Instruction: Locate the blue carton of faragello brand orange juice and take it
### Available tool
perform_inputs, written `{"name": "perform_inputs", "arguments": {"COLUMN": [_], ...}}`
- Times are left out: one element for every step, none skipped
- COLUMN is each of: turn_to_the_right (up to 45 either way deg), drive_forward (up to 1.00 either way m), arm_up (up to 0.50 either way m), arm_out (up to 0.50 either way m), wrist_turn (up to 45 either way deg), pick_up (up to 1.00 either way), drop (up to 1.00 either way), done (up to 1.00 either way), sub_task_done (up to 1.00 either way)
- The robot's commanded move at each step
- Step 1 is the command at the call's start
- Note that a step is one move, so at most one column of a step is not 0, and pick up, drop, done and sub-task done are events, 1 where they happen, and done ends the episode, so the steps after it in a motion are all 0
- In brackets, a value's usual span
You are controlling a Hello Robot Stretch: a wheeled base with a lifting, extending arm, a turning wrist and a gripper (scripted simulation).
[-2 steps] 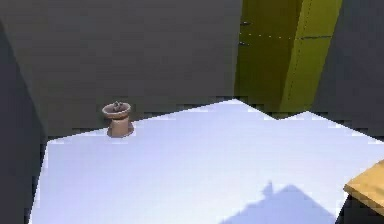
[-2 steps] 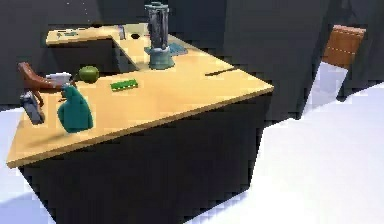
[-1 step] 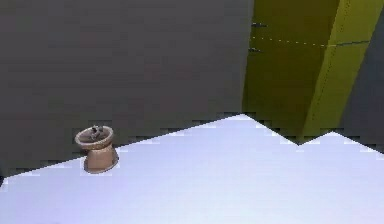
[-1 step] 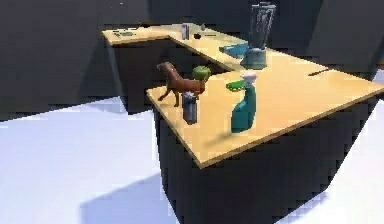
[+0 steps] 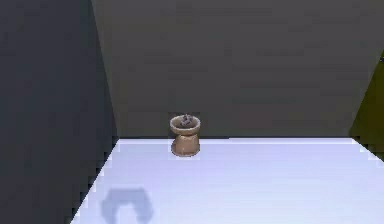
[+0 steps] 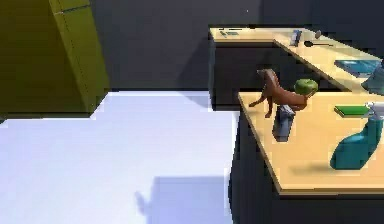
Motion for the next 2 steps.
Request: {"name": "perform_inputs", "arguments": {"turn_to_the_right": [0.0, 45.0], "drive_forward": [0.30, 0.00], "arm_up": [0.00, 0.00], "arm_out": [0.00, 0.00], "wrist_turn": [0.0, 0.0], "pick_up": [0.00, 0.00], "drop": [0.00, 0.00], "done": [0.00, 0.00], "sub_task_done": [0.00, 0.00]}}
